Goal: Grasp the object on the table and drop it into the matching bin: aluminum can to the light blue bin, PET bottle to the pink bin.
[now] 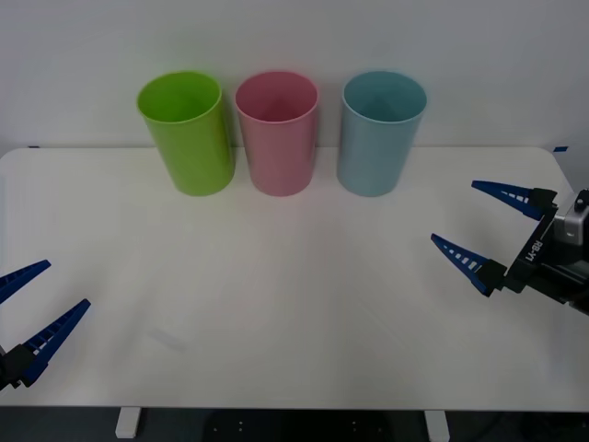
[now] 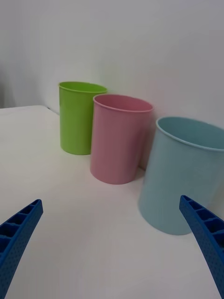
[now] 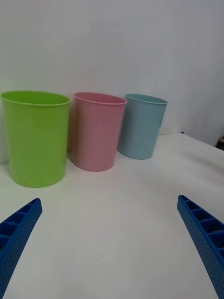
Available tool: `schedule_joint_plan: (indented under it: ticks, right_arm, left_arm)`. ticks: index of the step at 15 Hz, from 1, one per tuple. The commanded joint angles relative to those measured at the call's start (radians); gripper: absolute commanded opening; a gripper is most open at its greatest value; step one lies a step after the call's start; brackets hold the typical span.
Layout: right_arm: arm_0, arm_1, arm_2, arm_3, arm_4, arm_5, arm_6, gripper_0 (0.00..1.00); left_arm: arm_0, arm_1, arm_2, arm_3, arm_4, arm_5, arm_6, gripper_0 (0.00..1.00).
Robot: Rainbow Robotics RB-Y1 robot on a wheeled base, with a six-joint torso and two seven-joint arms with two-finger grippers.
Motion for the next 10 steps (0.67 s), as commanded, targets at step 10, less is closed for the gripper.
schedule_joint_plan:
  ticks: [10]
  right_arm:
    - [0.221,0.0,-0.06,-0.089,-0.046,0.0,-0.005,1.0]
  left_arm:
    - [0.0,0.0,0.0,0.0,0.0,0.0,0.0,1.0]
